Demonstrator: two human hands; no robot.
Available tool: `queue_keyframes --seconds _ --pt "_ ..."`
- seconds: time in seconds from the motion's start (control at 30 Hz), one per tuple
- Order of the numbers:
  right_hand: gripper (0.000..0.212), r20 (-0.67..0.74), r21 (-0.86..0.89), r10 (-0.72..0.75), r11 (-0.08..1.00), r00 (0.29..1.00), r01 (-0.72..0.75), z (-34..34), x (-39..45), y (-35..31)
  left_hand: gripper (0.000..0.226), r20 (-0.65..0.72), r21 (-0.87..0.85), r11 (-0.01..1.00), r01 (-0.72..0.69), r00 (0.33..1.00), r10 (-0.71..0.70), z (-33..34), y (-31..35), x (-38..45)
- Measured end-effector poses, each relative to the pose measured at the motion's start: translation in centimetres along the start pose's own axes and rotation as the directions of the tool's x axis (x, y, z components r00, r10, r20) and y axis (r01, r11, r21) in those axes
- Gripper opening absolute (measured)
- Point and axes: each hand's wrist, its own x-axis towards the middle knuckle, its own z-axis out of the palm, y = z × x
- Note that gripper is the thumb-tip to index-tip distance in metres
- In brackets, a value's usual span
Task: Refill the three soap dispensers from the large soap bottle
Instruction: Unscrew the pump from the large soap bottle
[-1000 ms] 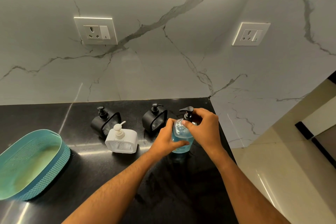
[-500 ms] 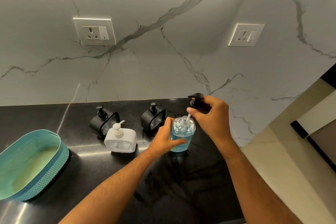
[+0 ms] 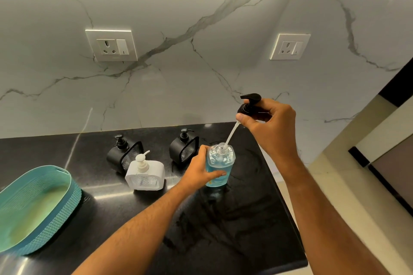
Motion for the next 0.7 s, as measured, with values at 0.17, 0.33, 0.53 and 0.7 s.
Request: queue_keyframes --seconds 0.17,0.33,0.53,0.7 --pt "0.034 -0.023 0.028 0.016 1.0 1.0 -0.015 -1.1 0.0 -1.1 0.068 0.005 -0.01 1.0 0.018 1.0 -0.018 -0.1 0.2 -0.1" --pt "0.036 -0.054 0.054 0.027 0.998 0.998 -0.024 -1.8 -0.5 -1.6 0.067 0.013 -0.013 1.0 0.019 1.0 -0.019 -0.2 0.3 -0.2" --pt "0.035 -0.103 0.075 0.049 0.996 0.993 -0.041 -2.8 -0.9 -1.9 0.067 0.017 -0.013 1.0 0.02 1.0 -0.02 -0.2 0.2 0.0" --pt "0.035 -0.142 0.09 0.073 0.994 0.987 -0.061 -3.4 -1.3 -1.6 0.069 0.013 -0.002 1.0 0.012 1.0 -0.012 0.0 -0.1 0.1"
